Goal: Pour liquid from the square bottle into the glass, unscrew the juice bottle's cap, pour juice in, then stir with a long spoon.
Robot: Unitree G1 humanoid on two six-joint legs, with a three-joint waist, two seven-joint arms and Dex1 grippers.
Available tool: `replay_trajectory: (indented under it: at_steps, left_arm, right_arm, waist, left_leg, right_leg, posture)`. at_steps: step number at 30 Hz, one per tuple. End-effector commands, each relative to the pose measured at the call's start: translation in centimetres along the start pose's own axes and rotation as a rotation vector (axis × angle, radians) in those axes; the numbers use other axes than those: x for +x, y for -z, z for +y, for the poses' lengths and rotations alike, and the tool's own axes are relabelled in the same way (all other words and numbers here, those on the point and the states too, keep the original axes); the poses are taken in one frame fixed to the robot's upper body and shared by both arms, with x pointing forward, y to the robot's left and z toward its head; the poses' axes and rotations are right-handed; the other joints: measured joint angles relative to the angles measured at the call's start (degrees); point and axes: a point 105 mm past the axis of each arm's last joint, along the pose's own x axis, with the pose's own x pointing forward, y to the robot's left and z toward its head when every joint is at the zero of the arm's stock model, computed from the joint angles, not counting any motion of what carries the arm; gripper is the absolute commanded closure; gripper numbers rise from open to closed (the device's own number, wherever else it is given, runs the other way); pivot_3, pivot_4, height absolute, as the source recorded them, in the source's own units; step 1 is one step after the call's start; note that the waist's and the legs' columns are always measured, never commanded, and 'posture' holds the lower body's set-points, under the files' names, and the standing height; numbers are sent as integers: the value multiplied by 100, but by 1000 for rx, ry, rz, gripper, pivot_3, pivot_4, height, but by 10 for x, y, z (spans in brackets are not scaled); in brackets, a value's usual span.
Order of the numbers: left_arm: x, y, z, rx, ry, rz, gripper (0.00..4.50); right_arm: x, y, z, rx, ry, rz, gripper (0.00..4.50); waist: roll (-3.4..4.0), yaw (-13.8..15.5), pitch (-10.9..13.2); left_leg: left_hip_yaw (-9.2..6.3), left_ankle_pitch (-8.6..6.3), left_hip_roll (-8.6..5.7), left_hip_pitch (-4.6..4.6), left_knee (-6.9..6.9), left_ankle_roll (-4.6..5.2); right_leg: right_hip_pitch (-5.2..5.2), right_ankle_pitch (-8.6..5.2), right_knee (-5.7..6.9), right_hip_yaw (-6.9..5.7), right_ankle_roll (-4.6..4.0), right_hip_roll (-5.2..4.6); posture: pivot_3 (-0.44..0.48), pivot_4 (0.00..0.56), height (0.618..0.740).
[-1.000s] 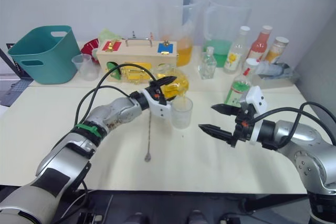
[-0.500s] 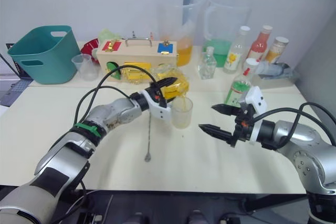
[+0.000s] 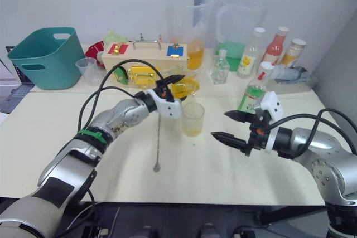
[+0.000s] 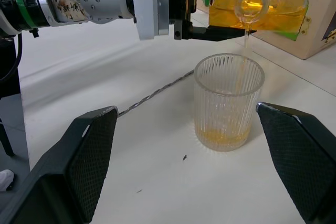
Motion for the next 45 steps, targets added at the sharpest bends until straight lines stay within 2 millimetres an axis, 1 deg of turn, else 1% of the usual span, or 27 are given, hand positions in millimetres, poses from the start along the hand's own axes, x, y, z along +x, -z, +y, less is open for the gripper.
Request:
replay_trajectory:
  at_steps: [1, 4, 6, 8, 9, 10, 14, 17, 18, 20, 22, 26, 32, 35, 38, 40, 42, 45]
  left_arm:
    - [0, -17, 46, -118, -157, -77, 1704]
    - [-4, -16, 52, -294, -180, -76, 1704]
    - [-7, -16, 57, -380, -199, -73, 1704]
    - [-13, -6, 65, -505, -240, -22, 1704]
    - [-19, 4, 70, -617, -277, 15, 1704]
    - [-24, 10, 73, -696, -297, 38, 1704]
    - [-50, 38, 81, -857, -393, 175, 1704]
    - [-73, 59, 87, -922, -491, 260, 1704]
    - [-77, 62, 88, -944, -516, 272, 1704]
    - [-93, 79, 85, -1004, -561, 322, 1704]
    - [-104, 87, 82, -1056, -592, 336, 1704]
    - [-112, 92, 72, -1070, -595, 369, 1704]
    - [-124, 99, 65, -1113, -631, 405, 1704]
    - [-128, 99, 62, -1102, -609, 414, 1704]
    - [-136, 101, 50, -1139, -590, 427, 1704]
    - [-139, 101, 49, -1158, -593, 420, 684]
    - [-140, 98, 53, -1163, -602, 392, 95]
    - [-143, 90, 66, -1164, -633, 319, 39]
  right_arm:
    - [0, -9, 0, -40, -7, -23, 22]
    - [1, -11, -1, -42, -18, -21, 22]
    - [2, -11, -1, -44, -25, -20, 22]
    - [3, -12, -2, -46, -37, -17, 22]
    - [4, -14, -2, -47, -46, -15, 22]
    - [4, -14, -3, -48, -52, -14, 22]
    - [6, -15, -3, -46, -81, -3, 22]
    - [8, -18, -4, -50, -98, -3, 22]
    - [8, -19, -4, -52, -101, -3, 22]
    - [10, -20, -4, -50, -114, -3, 22]
    - [12, -20, -4, -47, -126, -1, 22]
    - [14, -23, -4, -53, -143, 1, 22]
    - [15, -25, -5, -55, -151, 2, 22]
    - [15, -24, -4, -54, -152, 4, 22]
    - [14, -25, -3, -52, -150, 3, 22]
    - [14, -25, -3, -51, -149, 3, 0]
    - [14, -26, -3, -50, -148, 2, 0]
    - [15, -26, -3, -48, -145, 2, 0]
  waist:
    - [0, 0, 0]
    - [0, 1, 0]
    - [0, 0, 0]
    - [0, -3, 0]
    - [0, -4, 0]
    - [0, -30, 0]
    - [0, -132, 0]
    - [0, -179, 0]
    - [0, -177, 0]
    - [0, -170, 0]
    - [0, -163, 0]
    - [0, -126, 0]
    - [0, -40, 0]
    - [0, -27, 0]
    - [0, -39, 0]
    - [0, -29, 0]
    - [0, -18, -1]
    - [0, -9, -1]
  left_leg:
    - [0, 0, 0, 0, 0, 0]
    - [0, 0, 1, -1, 3, 0]
    - [0, 0, 0, -2, 4, 0]
    - [-1, -1, 0, -2, 7, 1]
    - [-1, -1, -1, -2, 8, 1]
    - [-1, -1, -1, -2, 9, 1]
    - [-3, -1, 2, 6, 9, 2]
    - [-4, -1, 2, 10, 9, 2]
    - [-4, -1, 2, 10, 9, 2]
    - [-5, -1, 2, 10, 10, 2]
    - [-5, -1, 2, 9, 11, 2]
    - [-6, -1, -1, 5, 11, 1]
    - [-6, -1, -5, 1, 13, 1]
    - [-6, -1, -5, 1, 13, 1]
    - [-5, -1, -4, 3, 11, 1]
    - [-5, -1, -4, 5, 11, 1]
    - [-5, -1, -4, 6, 13, 1]
    - [-4, -1, -5, 21, 14, 1]
  right_leg:
    - [0, 0, 0, 0, 0, 0]
    - [0, 0, 4, 0, 0, 0]
    - [0, 0, 19, 0, 0, -1]
    - [-2, 0, 35, 0, 0, -2]
    - [-2, 0, 36, -1, 0, -2]
    - [-2, 0, 36, 0, 0, -1]
    - [-2, 0, 45, 0, 0, 2]
    - [-1, 0, 49, 0, 0, 2]
    - [-1, 0, 49, 1, 0, 2]
    - [-1, 0, 51, 0, -1, 2]
    - [-1, 0, 50, 0, -1, 1]
    - [-2, 1, 47, -1, -1, -3]
    - [-2, 1, 42, -3, 1, -9]
    - [-3, 2, 42, -3, 0, -9]
    - [-3, 2, 43, -3, 0, -9]
    - [-2, 2, 44, -3, 0, -9]
    - [-2, 2, 45, -3, 0, -9]
    - [9, 2, 40, -2, 0, -9]
  posture:
    - [0, 150, 740]
    - [0, 150, 740]
    - [0, 150, 740]
    - [0, 150, 740]
    - [0, 150, 740]
    - [0, 150, 740]
    - [0, 150, 740]
    - [0, 150, 740]
    - [0, 150, 740]
    - [0, 150, 740]
    - [0, 150, 740]
    - [0, 150, 740]
    - [0, 150, 740]
    - [0, 150, 740]
    - [0, 150, 740]
    - [0, 150, 740]
    - [0, 150, 740]
    - [0, 150, 740]
